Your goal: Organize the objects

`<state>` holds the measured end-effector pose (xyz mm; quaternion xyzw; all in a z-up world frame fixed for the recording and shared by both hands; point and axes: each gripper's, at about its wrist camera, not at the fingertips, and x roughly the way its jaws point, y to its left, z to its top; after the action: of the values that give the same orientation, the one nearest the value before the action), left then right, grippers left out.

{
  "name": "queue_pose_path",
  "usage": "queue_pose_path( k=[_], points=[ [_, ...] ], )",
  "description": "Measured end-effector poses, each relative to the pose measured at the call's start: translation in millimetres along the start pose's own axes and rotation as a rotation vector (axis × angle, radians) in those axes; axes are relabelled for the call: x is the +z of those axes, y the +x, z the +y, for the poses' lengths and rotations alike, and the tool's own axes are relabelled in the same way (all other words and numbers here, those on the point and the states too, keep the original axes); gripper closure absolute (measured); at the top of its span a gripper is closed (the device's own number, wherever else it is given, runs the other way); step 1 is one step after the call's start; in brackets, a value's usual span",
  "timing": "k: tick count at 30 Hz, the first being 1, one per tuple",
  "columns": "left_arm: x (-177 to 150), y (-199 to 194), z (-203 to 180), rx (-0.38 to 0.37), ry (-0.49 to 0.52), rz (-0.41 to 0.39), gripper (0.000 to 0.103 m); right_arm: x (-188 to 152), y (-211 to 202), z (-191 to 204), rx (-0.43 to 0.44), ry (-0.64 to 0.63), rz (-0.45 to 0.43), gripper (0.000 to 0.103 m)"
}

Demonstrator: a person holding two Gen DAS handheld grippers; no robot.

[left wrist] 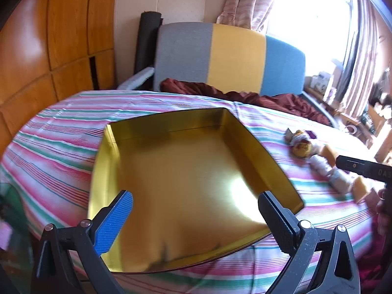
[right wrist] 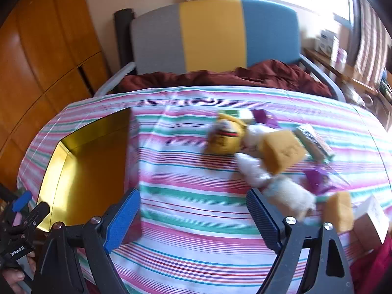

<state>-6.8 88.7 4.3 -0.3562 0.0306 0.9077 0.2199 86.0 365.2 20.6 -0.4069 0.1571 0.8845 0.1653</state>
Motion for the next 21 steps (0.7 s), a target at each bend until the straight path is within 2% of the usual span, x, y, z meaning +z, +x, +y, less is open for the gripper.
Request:
queue_pose_path(
  k=[3,6,13,18,21],
  points=[
    [3.7,2.8,-8.4,-0.049,0.000,0.001,0.000,6.4,-9.2,-38.7,-0.051,0.032,0.037,0.013],
    [7.5,3.9,-19.8,-0.100,0.013,-0.001,0.000,11.5,-20.5,-82.6,-0.149,0.005,0.093,0.013],
    [13.1,10.3,-48.7,-0.221,0.059,0.015,0.000,4.3,-36.5,-177.0,-0.324,-0.086,0.291,0.013],
    [16.7,12.5,-67.6,-0.277,0.097,0.002,0.000,-14.8,-29.1,-233.7,-0.404,-0.100,0.463,0.013],
    [19.0,14.2,-80.7,-0.313,0.119,0.010,0.000,-20.0,-18.9,-252.5,-0.415,-0.088,0.537,0.013]
  ],
)
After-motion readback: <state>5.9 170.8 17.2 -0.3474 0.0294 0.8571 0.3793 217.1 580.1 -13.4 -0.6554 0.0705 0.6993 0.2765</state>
